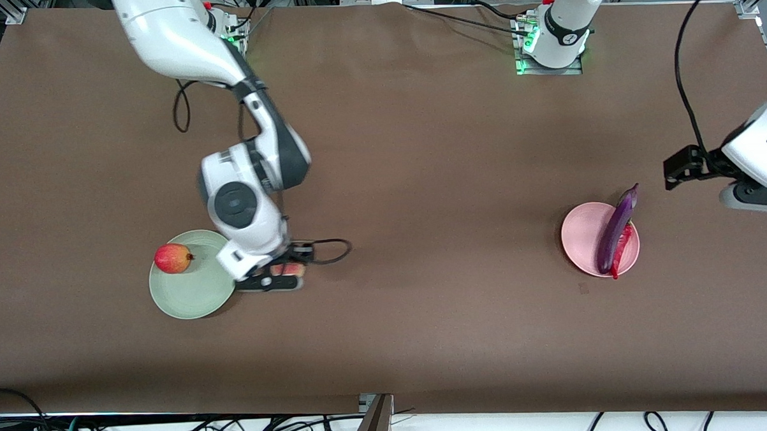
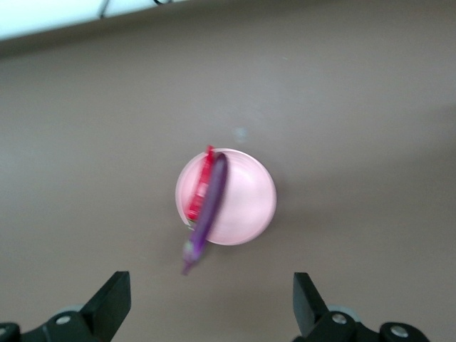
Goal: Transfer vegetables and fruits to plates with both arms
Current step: 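Carry the peach onto the green plate with the right gripper and release it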
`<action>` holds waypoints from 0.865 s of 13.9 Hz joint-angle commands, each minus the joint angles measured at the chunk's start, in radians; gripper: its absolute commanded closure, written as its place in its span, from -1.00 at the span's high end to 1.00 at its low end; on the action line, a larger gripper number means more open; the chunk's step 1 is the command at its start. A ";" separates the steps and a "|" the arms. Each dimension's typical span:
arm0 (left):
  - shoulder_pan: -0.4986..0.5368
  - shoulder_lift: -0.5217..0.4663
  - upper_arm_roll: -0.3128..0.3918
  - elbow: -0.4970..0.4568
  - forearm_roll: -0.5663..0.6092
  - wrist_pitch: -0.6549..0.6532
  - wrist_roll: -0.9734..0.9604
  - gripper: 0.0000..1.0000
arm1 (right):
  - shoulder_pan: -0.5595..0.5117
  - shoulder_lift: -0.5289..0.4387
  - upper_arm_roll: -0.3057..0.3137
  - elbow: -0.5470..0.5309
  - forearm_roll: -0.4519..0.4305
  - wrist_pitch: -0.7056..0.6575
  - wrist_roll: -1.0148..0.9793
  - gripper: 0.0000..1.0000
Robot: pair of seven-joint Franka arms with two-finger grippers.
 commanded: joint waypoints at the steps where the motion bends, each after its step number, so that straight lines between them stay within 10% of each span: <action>1: -0.101 -0.238 0.150 -0.329 -0.074 0.164 -0.006 1.00 | -0.063 -0.035 0.016 -0.024 0.012 -0.083 -0.132 -0.27; 12: -0.104 -0.263 0.143 -0.373 -0.071 0.137 -0.016 1.00 | -0.254 0.012 0.023 -0.101 0.015 -0.080 -0.406 -0.27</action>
